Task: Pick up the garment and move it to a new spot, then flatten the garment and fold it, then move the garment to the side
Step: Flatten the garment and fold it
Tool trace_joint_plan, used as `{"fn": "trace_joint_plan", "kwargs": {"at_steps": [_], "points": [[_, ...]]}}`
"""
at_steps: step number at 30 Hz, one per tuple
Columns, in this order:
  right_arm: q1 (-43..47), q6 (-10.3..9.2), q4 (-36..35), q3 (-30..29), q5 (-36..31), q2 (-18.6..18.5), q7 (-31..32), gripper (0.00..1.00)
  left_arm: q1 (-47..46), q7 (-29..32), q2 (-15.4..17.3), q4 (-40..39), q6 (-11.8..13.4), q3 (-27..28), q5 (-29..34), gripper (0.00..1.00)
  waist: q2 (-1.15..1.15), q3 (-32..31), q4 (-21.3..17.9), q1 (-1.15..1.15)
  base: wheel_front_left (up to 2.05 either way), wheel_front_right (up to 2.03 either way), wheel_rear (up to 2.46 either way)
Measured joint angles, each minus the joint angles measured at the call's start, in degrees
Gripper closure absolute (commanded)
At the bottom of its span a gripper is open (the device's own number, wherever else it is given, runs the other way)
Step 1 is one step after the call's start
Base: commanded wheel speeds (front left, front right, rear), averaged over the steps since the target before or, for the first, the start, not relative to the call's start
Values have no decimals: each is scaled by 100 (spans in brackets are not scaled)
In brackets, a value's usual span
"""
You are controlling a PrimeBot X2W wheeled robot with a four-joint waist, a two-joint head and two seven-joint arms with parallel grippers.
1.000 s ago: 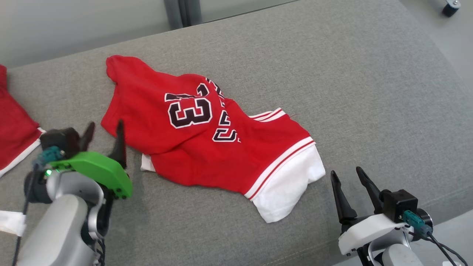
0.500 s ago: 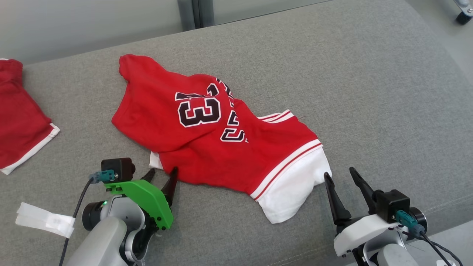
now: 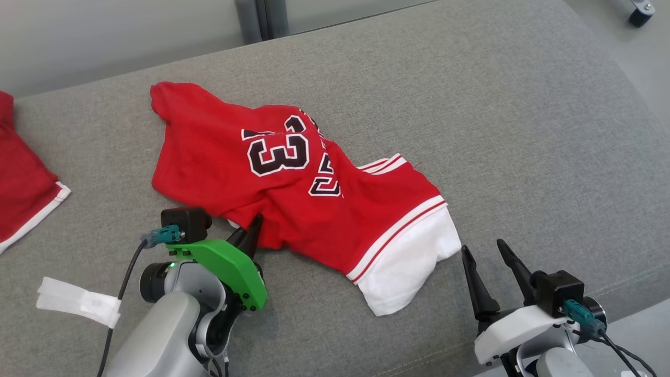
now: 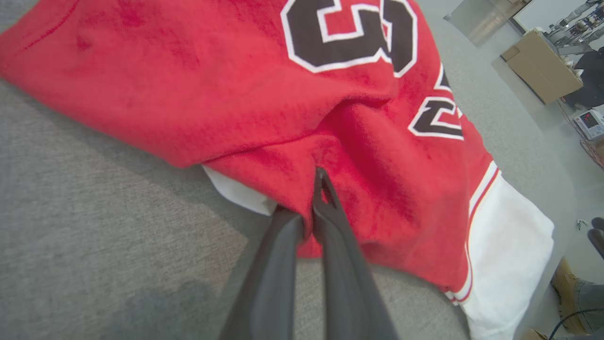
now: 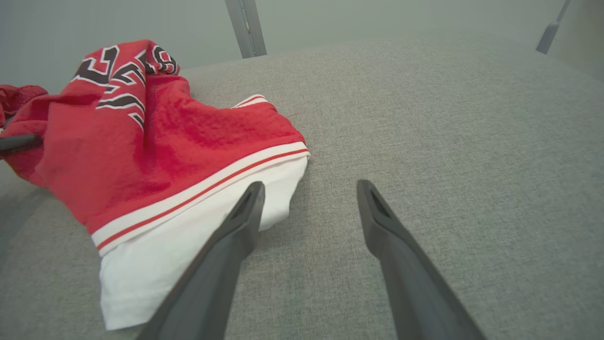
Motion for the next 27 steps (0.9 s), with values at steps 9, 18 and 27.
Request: {"fn": "trace_joint_plan", "kwargs": {"at_steps": [9, 18, 27], "points": [[162, 0, -13, -82, 18, -1, 0, 0, 645, -199, 204, -1415, 461, -162, 325, 100, 0, -85, 242, 0, 0, 0, 0], [223, 0, -15, -122, -177, -4, 0, 0, 2043, 263, 80, -2339, 593, -868, 44, 53, 0, -98, 851, 0, 0, 0, 0], [125, 0, -51, -122, -269, -70, 0, 0, 2086, 43, 443, -2472, 748, -287, -129, 0, 0, -108, 1152, 0, 0, 0, 0]]}}
